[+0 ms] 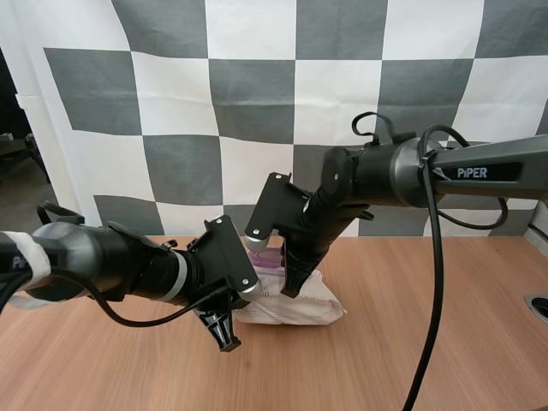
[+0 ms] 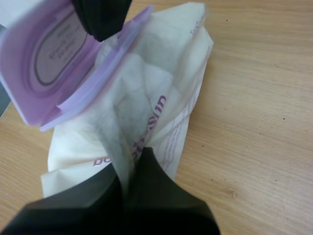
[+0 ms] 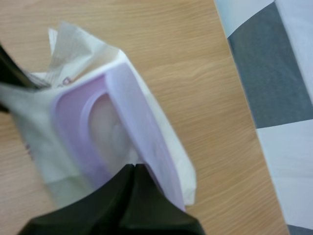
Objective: Open the wet wipes lid
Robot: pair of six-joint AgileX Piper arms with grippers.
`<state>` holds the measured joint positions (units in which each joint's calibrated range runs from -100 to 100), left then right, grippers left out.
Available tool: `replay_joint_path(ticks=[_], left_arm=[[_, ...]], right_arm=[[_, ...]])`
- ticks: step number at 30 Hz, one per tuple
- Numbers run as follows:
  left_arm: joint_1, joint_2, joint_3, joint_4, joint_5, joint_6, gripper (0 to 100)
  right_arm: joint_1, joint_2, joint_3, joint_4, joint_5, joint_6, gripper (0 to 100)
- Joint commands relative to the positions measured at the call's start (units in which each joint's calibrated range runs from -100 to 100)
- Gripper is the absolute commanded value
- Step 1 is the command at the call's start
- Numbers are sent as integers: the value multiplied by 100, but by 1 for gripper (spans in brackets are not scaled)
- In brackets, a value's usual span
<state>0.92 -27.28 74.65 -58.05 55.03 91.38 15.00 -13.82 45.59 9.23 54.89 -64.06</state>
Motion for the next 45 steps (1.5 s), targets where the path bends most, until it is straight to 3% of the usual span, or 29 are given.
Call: replay_joint_path(ticks=[1, 24, 45], left_arm=[[-3, -5, -8, -4, 1, 4, 0], [-3, -5, -8, 44, 147, 15, 0], [-3, -5, -8, 44, 85, 106, 0]], right_arm=[[2, -1, -166, 14, -20, 2, 0], [-142, 1214, -591, 124, -1299, -122, 0], [-142, 1767, -1183, 602, -1106, -315, 0]])
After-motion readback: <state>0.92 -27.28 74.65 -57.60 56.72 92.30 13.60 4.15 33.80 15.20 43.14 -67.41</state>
